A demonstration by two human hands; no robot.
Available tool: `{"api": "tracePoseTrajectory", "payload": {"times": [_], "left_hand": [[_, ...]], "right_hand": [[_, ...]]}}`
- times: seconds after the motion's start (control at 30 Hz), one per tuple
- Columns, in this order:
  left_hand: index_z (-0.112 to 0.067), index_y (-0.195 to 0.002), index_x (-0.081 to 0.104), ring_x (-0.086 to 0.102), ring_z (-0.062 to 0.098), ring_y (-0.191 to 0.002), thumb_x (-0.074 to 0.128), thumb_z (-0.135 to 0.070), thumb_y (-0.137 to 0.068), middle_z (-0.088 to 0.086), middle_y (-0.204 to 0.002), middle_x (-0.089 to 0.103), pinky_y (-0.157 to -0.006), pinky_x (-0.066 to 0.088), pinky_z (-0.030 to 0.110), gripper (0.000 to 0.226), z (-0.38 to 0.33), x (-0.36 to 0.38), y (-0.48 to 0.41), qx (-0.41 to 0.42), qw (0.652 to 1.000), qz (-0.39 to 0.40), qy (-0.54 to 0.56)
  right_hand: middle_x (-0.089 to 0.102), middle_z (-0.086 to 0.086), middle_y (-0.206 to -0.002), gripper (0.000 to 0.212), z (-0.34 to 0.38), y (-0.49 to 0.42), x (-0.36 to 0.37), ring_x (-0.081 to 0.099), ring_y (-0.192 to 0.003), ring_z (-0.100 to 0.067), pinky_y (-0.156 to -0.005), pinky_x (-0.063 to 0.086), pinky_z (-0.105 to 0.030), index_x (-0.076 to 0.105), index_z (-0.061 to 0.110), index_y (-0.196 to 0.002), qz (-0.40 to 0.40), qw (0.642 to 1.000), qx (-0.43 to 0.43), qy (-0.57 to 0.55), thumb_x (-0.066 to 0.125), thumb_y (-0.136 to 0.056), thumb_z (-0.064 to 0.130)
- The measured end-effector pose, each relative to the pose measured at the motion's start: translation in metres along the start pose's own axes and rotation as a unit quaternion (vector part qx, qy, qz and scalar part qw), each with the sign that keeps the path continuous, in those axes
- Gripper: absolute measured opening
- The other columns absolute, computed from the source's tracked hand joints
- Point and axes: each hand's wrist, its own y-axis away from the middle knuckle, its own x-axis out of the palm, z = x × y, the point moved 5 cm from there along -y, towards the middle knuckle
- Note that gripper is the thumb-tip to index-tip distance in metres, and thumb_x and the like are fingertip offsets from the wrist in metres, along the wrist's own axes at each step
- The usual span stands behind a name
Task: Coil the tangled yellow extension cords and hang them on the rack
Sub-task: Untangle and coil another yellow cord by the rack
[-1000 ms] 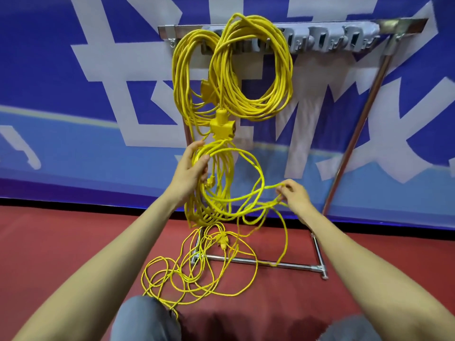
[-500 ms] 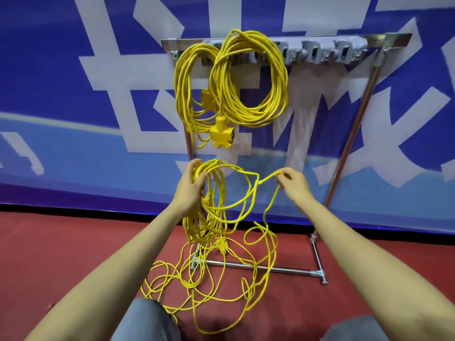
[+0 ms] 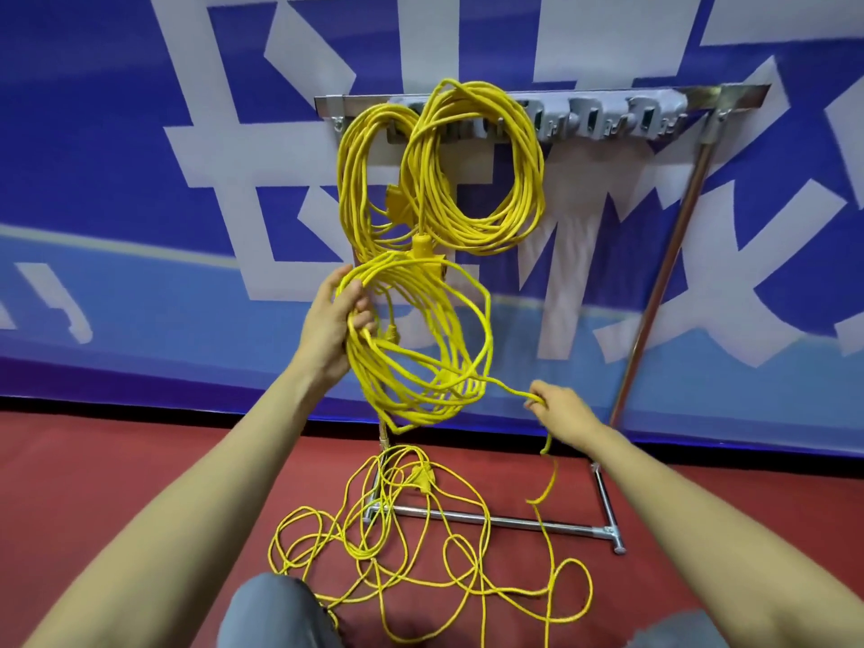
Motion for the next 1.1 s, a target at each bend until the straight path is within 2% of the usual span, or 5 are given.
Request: {"api": "tracePoseTrajectory", "payload": {"times": [0.3, 0.53, 0.67, 0.87, 1.1], "left_hand": [[-0.016, -0.112, 0.053, 0.038, 0.001, -0.04, 0.045, -0.014, -0.1, -0.002, -0.062, 0.042, -0.042, 0.041, 0.012, 0.014, -0.043, 0.036, -0.011, -0.014, 0.98, 0.091, 0.175], [-0.021, -0.111, 0.059, 0.038, 0.001, -0.038, 0.045, -0.019, -0.096, -0.005, -0.061, 0.042, -0.039, 0.038, 0.01, 0.02, -0.063, 0.014, -0.012, -0.041, 0.981, 0.123, 0.143], [-0.021, -0.123, 0.051, 0.034, 0.002, -0.041, 0.045, -0.014, -0.1, -0.003, -0.063, 0.043, -0.043, 0.037, 0.015, 0.025, -0.059, 0.015, -0.002, 0.003, 0.986, 0.127, -0.111], [-0.019, -0.127, 0.047, 0.039, 0.01, -0.054, 0.048, -0.006, -0.1, 0.007, -0.073, 0.042, -0.047, 0.036, 0.021, 0.03, -0.006, 0.031, 0.013, 0.06, 0.941, 0.157, -0.294], [-0.033, -0.123, 0.047, 0.046, 0.012, -0.054, 0.052, -0.017, -0.099, 0.002, -0.078, 0.051, -0.052, 0.046, 0.031, 0.028, 0.054, 0.024, 0.025, 0.111, 0.909, 0.088, -0.392]], "right_hand": [[0.051, 0.011, -0.063, 0.029, -0.009, 0.012, 0.076, 0.049, -0.064, -0.008, -0.052, 0.033, -0.01, 0.048, 0.026, -0.064, 0.121, 0.987, 0.053, -0.088, 0.064, -0.087, 0.016], [0.054, 0.003, -0.059, 0.03, -0.058, 0.01, 0.062, 0.05, -0.057, -0.013, -0.053, 0.036, -0.019, 0.051, 0.021, -0.064, 0.085, 0.971, 0.168, -0.148, 0.063, -0.09, 0.025], [0.054, -0.007, -0.052, 0.029, -0.058, 0.003, 0.019, 0.054, -0.031, -0.013, -0.036, 0.047, -0.022, 0.053, 0.006, -0.069, 0.017, 0.87, 0.282, -0.403, 0.054, -0.096, 0.018], [0.059, -0.008, -0.05, 0.02, -0.001, -0.012, -0.034, 0.059, -0.034, -0.016, -0.031, 0.048, -0.031, 0.05, 0.002, -0.079, 0.033, 0.752, 0.285, -0.594, 0.044, -0.098, 0.007], [0.053, -0.022, -0.092, 0.017, 0.096, 0.006, -0.063, 0.065, -0.083, -0.037, -0.077, 0.056, -0.041, 0.048, -0.003, -0.084, 0.09, 0.686, 0.196, -0.695, 0.041, -0.099, 0.002]]}}
